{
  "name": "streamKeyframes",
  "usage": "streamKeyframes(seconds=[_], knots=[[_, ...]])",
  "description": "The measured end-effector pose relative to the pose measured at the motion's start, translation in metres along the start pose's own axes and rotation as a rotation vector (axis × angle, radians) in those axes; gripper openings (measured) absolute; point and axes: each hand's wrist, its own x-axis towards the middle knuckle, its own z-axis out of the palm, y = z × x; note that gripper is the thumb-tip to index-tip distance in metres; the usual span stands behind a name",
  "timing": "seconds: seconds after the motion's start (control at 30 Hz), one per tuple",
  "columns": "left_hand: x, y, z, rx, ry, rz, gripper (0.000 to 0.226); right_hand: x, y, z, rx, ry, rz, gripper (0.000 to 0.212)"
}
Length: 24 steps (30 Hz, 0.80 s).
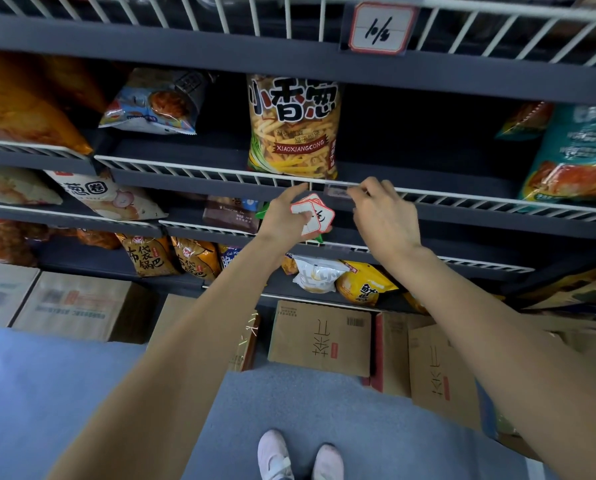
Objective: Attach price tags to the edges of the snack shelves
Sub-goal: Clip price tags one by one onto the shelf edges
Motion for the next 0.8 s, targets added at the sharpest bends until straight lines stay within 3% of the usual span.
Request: streamKeyframes(seconds=[0.3,0.4,0.57,0.7,0.8], knots=[[-0.032,0.004,0.007,-0.030,0.126,-0.004,0.015,-0.003,0.000,-0.022,0.210,-0.244,0.000,0.055],[-0.047,0.003,0.003,-0.103,0.141,0.005,0.014,-0.004,-0.004,-0.037,0.479,-0.308,0.036,0.049],[-0.070,0.003,-0.020,-0.166,0.145,0.057,0.014,-0.015,-0.034,-0.075,1.140,-0.337,0.148,0.028],[-0.089,0.003,-0.056,-0.024,0.151,0.111,0.020,-0.016,-0.062,-0.090,1.274,-0.341,0.118,0.013],[-0.107,0.003,-0.094,0.113,0.188,0.167,0.021,-0.014,-0.095,-0.106,1.356,-0.339,0.119,0.013]])
